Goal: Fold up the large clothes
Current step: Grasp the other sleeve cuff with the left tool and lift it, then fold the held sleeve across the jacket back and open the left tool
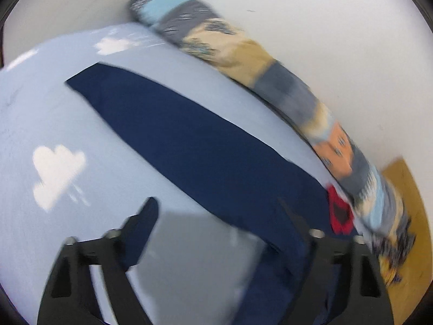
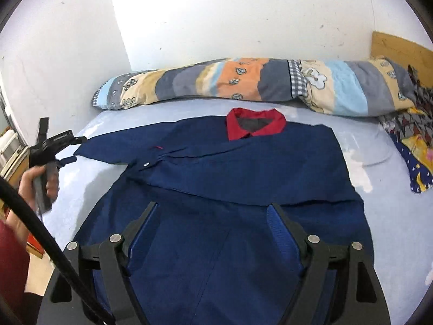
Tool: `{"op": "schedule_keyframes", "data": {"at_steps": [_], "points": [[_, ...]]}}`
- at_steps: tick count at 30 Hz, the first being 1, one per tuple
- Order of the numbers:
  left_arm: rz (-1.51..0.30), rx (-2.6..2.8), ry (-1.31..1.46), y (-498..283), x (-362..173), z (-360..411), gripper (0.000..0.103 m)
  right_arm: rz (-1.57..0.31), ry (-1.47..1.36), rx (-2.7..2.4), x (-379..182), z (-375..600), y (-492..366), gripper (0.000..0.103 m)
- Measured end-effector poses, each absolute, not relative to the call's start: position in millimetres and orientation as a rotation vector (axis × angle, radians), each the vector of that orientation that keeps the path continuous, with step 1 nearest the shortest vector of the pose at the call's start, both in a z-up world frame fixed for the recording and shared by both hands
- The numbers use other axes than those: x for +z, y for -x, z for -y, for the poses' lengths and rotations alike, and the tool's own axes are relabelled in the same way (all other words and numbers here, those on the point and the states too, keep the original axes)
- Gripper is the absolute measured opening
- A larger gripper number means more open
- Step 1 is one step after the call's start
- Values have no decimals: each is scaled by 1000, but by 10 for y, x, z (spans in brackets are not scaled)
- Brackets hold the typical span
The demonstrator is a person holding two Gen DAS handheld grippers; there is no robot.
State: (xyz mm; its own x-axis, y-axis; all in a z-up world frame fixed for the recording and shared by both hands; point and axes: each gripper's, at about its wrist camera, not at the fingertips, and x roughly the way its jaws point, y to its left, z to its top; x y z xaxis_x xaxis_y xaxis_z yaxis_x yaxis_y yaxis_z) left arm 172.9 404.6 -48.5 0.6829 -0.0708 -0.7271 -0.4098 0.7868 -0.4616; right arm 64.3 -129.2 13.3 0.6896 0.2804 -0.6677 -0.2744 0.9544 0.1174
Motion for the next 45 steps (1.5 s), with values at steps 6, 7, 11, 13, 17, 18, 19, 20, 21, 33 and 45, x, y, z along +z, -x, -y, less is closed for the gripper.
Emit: {"op": "schedule_keyframes", "data": {"at_steps": [6,7,11,13,17,18,19,20,21,33,45], "points": [[-873,375,784,-2054,-970,-5327,68,-750,1,343,128,1168,-748,84],[-879,416,802,-2093,-1063,-5500,68,-764,8,329,96,1160,-794,84],[-846,455,873,-2228,-1297,-5884,67,-847,11,277,-115,1199,-1007,84],[-776,438,891,-2311,-1319,-5987,67,-875,-2,273,-203,1239,-1072,84],[-589,367,1030,-2409,-1443,-6159,66,-897,-4,259,-325,1262,-1148,84],[-528,362,1065,-2422,-1482,-6198,62,-894,-2,254,-348,1261,-1166,84],[-492,358,1085,-2445,-1527,-6223,32,-897,5,248,-373,1257,-1187,84],[-473,346,1115,-2468,-1583,-6229,4,-906,15,243,-406,1251,-1215,84],[-470,349,1139,-2477,-1624,-6218,2,-915,23,232,-441,1249,-1244,84],[-502,240,780,-2824,-259,-5122,2,-943,71,79,-485,1540,-1330,84],[-617,-203,525,-3207,1113,-1841,3,-864,-30,-56,-94,2262,-1116,84]]}}
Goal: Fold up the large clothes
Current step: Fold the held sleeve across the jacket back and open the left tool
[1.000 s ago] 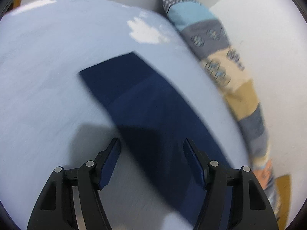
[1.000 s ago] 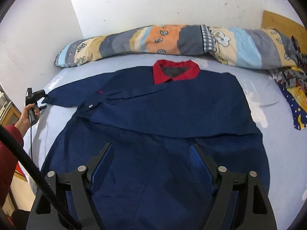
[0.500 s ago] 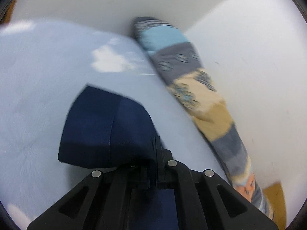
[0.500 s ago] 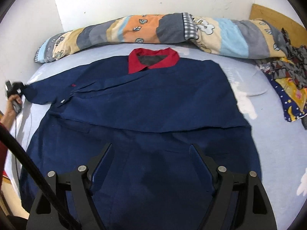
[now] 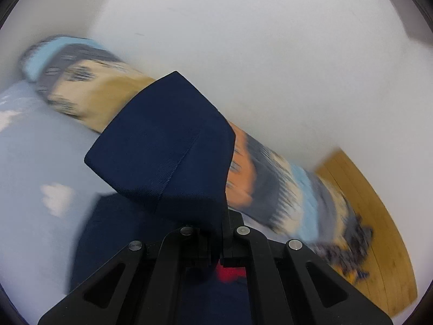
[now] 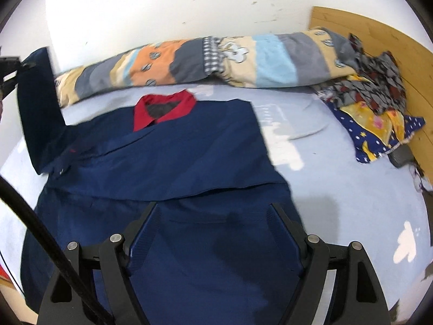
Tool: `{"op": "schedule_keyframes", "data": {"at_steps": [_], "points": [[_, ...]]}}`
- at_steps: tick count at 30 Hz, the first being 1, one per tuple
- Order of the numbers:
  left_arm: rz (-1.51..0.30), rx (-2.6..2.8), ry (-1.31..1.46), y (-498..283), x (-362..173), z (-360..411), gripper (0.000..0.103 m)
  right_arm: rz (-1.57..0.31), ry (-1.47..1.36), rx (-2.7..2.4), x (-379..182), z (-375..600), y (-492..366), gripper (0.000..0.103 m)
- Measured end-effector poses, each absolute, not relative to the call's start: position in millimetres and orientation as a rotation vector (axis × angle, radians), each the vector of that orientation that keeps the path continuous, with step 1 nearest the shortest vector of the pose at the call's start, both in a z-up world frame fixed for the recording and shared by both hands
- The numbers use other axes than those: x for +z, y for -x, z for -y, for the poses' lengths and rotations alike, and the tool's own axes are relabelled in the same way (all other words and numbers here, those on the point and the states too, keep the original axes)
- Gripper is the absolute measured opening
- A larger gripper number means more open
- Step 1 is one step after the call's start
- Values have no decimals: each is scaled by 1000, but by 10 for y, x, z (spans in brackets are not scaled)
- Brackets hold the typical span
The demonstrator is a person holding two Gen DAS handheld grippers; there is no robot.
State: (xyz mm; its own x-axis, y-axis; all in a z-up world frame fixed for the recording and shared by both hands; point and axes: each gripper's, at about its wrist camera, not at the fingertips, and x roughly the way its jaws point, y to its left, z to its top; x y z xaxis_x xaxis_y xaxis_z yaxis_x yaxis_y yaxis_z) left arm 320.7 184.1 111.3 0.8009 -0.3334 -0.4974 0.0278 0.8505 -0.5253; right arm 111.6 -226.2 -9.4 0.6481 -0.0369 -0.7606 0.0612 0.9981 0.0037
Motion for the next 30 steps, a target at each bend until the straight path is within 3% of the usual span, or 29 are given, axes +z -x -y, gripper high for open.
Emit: {"op": "schedule_keyframes", "data": {"at_steps": [5,10,17,19,21,22,30], "points": [[-734,-365,439,-3180,790,-285,4,-810,-79,-99,116,2589,-961,84],[-861,-443,299,-3003,84,1186,6,-779,-136,-135,254,2921,-819,84],[-1067,-414,200,-2766,-1261,2140,14,-771,-156,-143,306,3107,-729,84],[-1034,-406,190,-2713,-1317,2131,23,-776,-162,-137,303,3120,-724,84],[-1046,-461,214,-2715,-1271,2098,54,-775,-158,-142,297,3123,-711,84],[-1048,-470,217,-2707,-1244,2112,75,-775,-160,-140,298,3126,-712,84],[-923,-430,129,-2608,-742,1524,78,-780,-147,-151,258,3036,-762,84]]}}
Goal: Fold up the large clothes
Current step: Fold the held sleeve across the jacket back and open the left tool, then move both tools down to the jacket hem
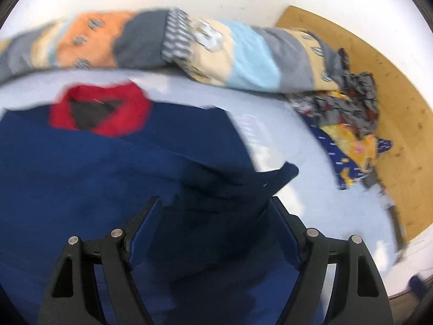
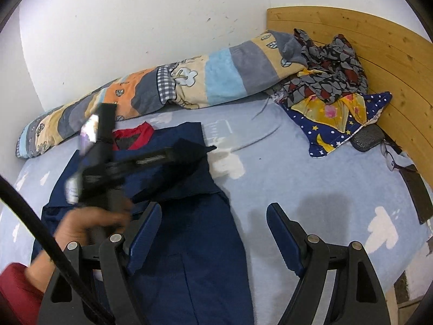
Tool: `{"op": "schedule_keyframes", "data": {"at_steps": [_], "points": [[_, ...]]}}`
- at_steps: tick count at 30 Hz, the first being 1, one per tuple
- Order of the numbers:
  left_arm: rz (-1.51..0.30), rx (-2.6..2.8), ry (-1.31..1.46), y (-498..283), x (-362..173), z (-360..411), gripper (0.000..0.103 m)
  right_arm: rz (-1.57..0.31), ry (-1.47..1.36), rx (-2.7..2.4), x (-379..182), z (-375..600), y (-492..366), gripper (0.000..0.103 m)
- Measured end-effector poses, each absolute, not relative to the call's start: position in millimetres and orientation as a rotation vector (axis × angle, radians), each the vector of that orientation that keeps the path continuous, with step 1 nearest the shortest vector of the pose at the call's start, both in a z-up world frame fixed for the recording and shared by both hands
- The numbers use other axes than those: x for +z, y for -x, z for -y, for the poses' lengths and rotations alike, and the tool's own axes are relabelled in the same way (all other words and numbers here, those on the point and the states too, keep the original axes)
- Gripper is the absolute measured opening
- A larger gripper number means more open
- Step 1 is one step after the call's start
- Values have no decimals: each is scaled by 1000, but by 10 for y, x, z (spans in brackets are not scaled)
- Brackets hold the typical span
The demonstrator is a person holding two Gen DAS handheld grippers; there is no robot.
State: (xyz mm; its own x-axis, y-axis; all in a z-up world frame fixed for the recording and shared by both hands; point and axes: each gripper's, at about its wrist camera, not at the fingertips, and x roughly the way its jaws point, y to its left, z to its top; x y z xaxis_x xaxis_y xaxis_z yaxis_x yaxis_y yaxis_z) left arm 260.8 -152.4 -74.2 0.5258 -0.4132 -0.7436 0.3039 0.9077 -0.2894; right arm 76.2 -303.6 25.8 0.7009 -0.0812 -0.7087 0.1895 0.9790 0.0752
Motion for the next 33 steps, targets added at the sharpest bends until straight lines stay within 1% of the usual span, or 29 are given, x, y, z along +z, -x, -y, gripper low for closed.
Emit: {"op": "schedule_keyframes", "data": {"at_steps": [4,7,8,10,13,15,20,26,33], "points": [[-903,-227,-14,-2659,-864,890,78,-790,-128,-145,229,2950,-801,84],[-954,-43,-110,-2728,-1132,362,78,-803,-115,-131,194,2886,-834,84],[-995,7,-119,-2759,-1264,172,81,-806,-113,-131,184,2872,-841,84],[-967,-51,-63,-2706,-1280,-59,81,-809,-106,-126,168,2831,-856,84],[-951,-21,-133,-2629,-1190,-77,81,-815,-95,-123,140,2784,-883,84],[-922,-31,-100,-2553,-1109,-144,81,-820,-89,-120,114,2755,-903,84],[-998,2,-147,-2481,-1218,-310,82,-847,-53,-111,11,2652,-967,84],[-951,11,-178,-2082,-1027,-389,82,-867,12,-102,-100,2498,-1014,84],[-982,6,-203,-1459,-1111,-560,82,-874,128,-63,-220,2192,-1017,84]]}}
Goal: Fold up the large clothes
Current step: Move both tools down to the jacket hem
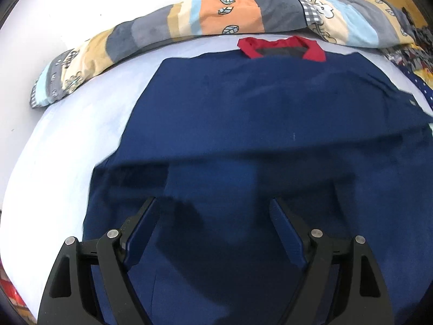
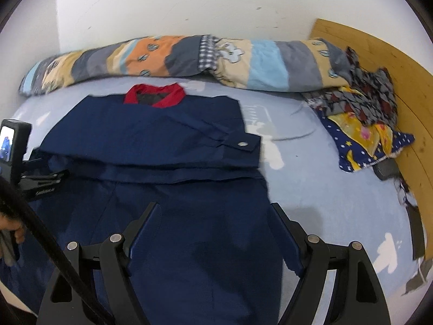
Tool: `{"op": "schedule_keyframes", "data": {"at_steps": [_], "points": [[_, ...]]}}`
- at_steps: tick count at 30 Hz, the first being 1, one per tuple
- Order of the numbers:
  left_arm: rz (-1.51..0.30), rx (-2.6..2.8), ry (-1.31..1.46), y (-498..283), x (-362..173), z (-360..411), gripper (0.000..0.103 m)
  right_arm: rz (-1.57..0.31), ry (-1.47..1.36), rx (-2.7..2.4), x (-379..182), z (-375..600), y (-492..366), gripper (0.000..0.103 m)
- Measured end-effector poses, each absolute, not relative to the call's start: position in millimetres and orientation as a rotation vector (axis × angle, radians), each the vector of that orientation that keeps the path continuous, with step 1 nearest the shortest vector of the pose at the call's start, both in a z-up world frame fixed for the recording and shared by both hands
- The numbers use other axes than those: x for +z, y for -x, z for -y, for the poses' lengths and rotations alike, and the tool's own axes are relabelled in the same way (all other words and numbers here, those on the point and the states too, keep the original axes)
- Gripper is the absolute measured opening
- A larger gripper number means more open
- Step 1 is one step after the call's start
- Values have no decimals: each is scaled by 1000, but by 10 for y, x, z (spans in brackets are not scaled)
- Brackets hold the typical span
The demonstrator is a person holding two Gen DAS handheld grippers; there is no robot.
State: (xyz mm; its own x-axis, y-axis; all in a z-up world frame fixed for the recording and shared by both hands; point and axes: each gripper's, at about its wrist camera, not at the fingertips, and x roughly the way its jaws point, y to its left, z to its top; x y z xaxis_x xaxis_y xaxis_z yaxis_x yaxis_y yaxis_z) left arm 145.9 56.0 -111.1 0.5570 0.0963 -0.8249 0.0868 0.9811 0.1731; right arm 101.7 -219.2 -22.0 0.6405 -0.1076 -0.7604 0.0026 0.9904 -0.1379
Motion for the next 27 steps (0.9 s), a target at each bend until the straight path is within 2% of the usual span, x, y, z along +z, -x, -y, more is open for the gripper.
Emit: {"op": "schedule_keyframes", "data": {"at_steps": [6,10,18,20,27], "points": [[-998,12,-119,-932,-1107,-762,82,-910,212,7,-395,1923,-943,84],[-1012,29,-163,-676,-1168,-798,82,-970,273,35,-634,1800,-907,84],[-1038,27,-141,-299,-1210,-1049,83,-1201,162,144,-1191,1893,-801,86],[-1051,36,-125,-217,-1227,-1183,88,-1206,129,150,-1180,1979,-738,86],[-1072,79,10,55,-1251,-1677,91,-1191,54,93,-1078,2341,-496,86]]}}
